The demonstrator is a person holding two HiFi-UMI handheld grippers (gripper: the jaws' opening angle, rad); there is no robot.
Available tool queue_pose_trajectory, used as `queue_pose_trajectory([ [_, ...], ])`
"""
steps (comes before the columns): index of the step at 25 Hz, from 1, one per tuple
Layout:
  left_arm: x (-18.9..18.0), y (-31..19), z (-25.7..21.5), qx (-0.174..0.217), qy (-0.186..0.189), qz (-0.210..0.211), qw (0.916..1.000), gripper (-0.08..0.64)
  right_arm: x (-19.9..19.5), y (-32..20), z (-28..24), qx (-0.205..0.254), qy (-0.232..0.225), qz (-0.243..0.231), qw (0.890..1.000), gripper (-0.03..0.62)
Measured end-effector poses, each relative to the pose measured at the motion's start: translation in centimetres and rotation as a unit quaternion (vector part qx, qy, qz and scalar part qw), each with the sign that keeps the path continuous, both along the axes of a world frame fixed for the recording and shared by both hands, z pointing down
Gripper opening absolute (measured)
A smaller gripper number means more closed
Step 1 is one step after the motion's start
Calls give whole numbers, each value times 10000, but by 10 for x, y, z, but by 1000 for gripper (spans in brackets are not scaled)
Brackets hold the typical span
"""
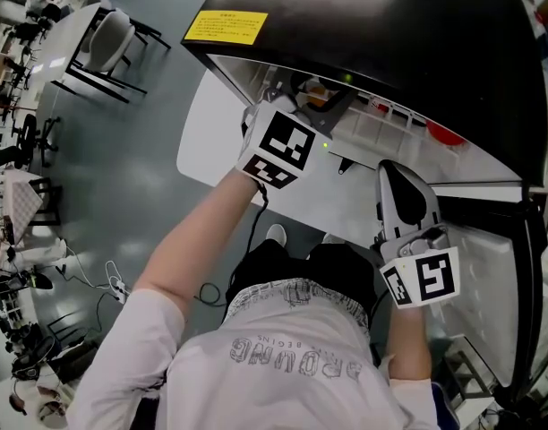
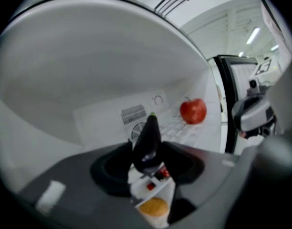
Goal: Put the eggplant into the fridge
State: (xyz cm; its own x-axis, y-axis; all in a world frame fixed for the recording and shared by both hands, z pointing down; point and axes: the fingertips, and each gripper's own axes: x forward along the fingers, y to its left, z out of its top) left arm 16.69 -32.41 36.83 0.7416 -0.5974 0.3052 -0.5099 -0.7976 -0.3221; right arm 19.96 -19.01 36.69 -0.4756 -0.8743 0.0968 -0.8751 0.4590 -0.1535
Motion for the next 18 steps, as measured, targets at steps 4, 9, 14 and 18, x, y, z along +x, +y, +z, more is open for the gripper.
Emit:
queue_pose_trajectory([
  [4,0,-1,2,15,-143,-47,9999,206,-1,0,2,-31,2,16,10000,3],
  [9,1,-3,8,-40,-369,-115,9992,206,-1,2,2,-30,1,26,10000,3],
  [14,4,-3,12,-86,-488,-143,9987,206,-2,3,1,-13,7,8,10000,3],
  [18,5,-4,14,-140,-577,-213,9980,206,-2,4,-1,-7,8,18,10000,3],
])
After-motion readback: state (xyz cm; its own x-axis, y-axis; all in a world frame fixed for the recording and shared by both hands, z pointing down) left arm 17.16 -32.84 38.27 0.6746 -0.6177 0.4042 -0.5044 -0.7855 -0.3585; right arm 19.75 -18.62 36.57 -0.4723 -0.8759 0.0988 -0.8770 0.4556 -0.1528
